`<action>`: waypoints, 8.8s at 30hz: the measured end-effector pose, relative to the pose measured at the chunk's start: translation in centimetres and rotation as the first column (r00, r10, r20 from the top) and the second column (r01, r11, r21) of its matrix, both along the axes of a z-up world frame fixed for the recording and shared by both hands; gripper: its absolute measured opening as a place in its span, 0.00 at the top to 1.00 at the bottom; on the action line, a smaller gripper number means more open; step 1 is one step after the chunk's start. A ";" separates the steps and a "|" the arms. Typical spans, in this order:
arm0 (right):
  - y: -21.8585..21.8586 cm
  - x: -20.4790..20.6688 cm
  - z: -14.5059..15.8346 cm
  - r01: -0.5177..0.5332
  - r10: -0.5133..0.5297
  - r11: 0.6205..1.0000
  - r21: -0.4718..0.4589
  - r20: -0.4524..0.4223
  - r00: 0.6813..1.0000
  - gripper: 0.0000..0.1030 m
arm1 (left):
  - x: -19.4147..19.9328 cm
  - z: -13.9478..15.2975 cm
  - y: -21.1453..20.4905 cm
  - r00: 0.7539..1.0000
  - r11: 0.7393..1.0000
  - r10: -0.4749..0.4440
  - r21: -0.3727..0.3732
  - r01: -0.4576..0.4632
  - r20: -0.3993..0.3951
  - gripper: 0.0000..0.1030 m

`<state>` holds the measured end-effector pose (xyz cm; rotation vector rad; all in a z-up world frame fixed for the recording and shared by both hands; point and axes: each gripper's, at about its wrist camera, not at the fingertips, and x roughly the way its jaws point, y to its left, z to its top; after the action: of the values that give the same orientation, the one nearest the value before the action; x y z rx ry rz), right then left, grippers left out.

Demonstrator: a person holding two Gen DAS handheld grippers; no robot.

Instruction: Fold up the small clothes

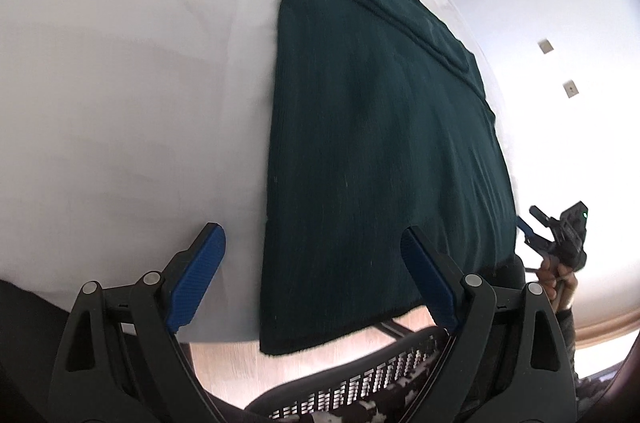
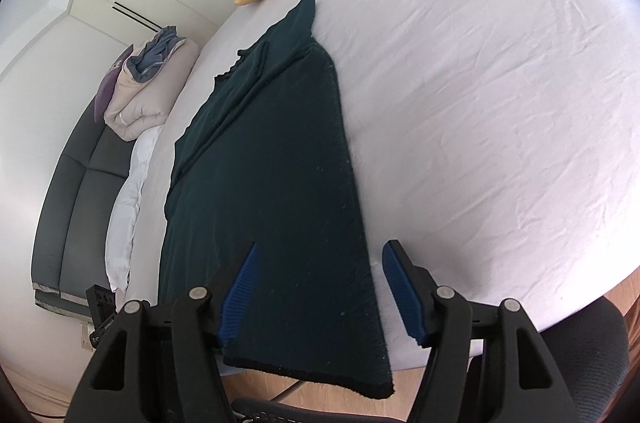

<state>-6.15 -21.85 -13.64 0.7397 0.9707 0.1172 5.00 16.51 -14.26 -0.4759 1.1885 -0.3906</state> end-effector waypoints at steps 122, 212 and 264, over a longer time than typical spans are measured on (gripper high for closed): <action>-5.9 36.6 -1.6 0.183 -0.185 0.959 0.216 -0.008 0.983 0.92 | 45.9 -0.3 -0.3 0.949 0.851 0.315 -0.439 -0.290 -0.017 0.95; -2.2 22.6 -0.7 0.043 -0.042 0.999 -0.020 0.048 0.998 0.62 | 29.2 -2.2 -2.7 0.989 0.998 0.025 -0.068 -0.015 0.147 0.96; -2.3 18.7 -1.4 0.106 -0.105 0.980 -0.171 0.017 0.994 0.93 | 30.0 -2.8 -9.3 0.986 0.999 -0.017 -0.033 0.022 0.165 0.86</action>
<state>12.54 -24.14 -15.00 0.6300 0.9195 -0.0559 35.03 7.20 -17.04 -0.4529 1.0281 -0.4592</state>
